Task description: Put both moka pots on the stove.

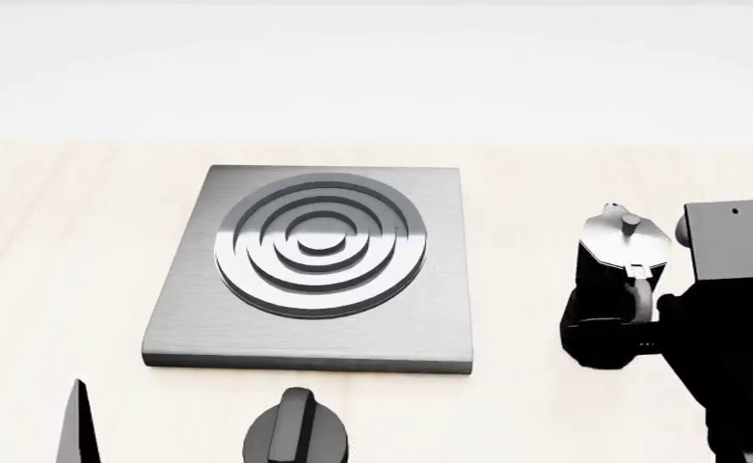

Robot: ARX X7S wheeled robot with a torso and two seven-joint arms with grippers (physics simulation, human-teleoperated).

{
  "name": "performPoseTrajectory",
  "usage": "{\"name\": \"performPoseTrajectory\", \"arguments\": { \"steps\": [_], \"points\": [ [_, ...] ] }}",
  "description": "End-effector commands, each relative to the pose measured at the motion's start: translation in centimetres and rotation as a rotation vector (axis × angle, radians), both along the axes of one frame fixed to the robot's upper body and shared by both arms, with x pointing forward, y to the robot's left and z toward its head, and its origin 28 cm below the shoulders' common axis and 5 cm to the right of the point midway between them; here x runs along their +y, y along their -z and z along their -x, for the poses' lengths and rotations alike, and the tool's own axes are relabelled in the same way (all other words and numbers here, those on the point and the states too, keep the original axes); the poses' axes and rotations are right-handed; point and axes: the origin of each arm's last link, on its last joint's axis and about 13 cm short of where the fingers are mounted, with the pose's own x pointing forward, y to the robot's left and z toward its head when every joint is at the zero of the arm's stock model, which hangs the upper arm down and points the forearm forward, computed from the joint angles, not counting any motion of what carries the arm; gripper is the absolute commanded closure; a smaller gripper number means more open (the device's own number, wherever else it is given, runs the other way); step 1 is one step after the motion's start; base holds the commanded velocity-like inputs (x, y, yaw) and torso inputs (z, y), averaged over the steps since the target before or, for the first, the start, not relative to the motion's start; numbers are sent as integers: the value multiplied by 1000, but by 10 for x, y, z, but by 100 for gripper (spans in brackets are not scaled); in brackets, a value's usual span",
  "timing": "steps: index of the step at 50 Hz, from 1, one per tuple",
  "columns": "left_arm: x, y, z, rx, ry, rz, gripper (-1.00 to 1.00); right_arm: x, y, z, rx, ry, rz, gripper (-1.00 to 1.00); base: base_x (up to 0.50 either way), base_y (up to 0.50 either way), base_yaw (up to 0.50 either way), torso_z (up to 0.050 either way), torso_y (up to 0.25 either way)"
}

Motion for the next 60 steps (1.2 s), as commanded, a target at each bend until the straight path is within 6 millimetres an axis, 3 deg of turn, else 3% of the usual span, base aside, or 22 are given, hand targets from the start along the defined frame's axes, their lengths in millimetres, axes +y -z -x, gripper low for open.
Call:
{"name": "performPoseTrajectory", "arguments": {
  "steps": [1, 58, 59, 60],
  "points": [
    [0, 1, 0, 2, 0, 0, -100, 1, 8, -4, 11, 8, -12, -100, 0, 0, 0, 0, 0],
    [0, 1, 0, 3, -1, 0, -100, 2, 30, -9, 50, 30, -30, -100, 0, 0, 0, 0, 0],
    [0, 1, 0, 2, -1, 0, -100, 2, 29, -9, 48, 29, -27, 100, 0, 0, 0, 0, 0],
    [0, 1, 0, 2, -1, 0, -100, 2, 29, -9, 48, 27, -28, 100, 0, 0, 0, 0, 0]
  ]
}}
